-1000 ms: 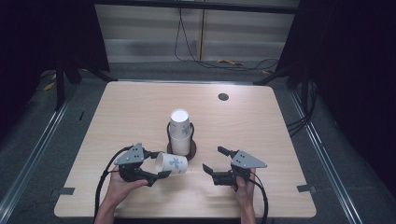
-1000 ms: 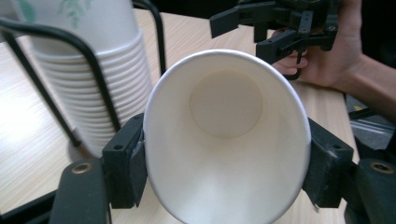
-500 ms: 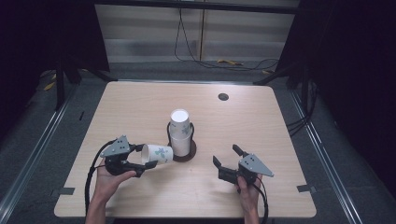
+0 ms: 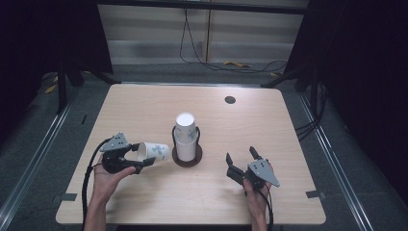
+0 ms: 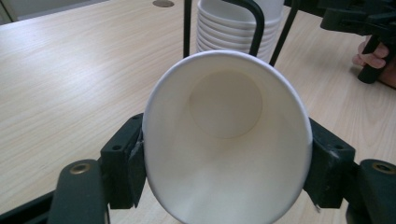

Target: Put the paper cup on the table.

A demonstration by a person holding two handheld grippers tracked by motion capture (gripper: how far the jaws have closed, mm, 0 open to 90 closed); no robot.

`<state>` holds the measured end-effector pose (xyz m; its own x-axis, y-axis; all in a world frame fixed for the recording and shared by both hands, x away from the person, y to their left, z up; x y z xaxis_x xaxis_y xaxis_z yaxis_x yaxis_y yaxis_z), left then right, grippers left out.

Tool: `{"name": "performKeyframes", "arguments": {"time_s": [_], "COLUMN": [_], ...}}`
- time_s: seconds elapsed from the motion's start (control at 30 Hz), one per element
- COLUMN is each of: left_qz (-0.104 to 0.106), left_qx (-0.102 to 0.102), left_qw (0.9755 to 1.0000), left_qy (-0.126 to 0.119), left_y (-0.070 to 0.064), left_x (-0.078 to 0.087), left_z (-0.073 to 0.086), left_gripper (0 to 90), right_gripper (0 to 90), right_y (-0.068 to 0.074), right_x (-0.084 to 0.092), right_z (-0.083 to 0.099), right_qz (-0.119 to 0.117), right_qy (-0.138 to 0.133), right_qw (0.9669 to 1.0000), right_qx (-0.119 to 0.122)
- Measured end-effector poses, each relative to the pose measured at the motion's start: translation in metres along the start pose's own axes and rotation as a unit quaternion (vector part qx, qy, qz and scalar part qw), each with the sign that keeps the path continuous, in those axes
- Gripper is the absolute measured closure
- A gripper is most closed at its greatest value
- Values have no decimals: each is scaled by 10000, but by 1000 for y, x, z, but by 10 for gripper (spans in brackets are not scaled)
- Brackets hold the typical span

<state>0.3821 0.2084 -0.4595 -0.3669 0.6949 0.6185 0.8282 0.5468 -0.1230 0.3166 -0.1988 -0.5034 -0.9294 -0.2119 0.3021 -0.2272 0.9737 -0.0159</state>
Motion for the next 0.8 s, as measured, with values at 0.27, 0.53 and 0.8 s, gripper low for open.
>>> {"name": "performKeyframes", "arguments": {"time_s": [0.27, 0.53, 0.8], "left_qz": [-199, -491, -629], "left_qx": [112, 355, 155], "left_qw": [9997, 9970, 9931], "left_qy": [-14, 485, 977], "left_y": [9, 25, 30], "left_x": [20, 13, 12], "left_z": [-10, -23, -39], "left_gripper": [280, 277, 277], "right_gripper": [126, 128, 130], "right_y": [-4, -1, 1], "right_x": [4, 6, 7], "right_z": [2, 4, 4], "right_qz": [187, 254, 339], "right_qy": [-243, -386, -439], "right_qw": [9993, 9988, 9984], "right_qx": [-236, -134, -84]}}
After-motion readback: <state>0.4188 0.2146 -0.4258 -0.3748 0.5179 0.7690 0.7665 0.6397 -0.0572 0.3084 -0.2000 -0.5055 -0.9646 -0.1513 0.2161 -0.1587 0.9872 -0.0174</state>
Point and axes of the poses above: each handheld gripper's, and its own axes: x roughly backward along the jaws, z roughly out of its underside, y roughly to its left, the point moved 1 cm from there along -x, roughly forward along the jaws, and after that the axes turned 11 degrees about y, right-handed, at the moved point
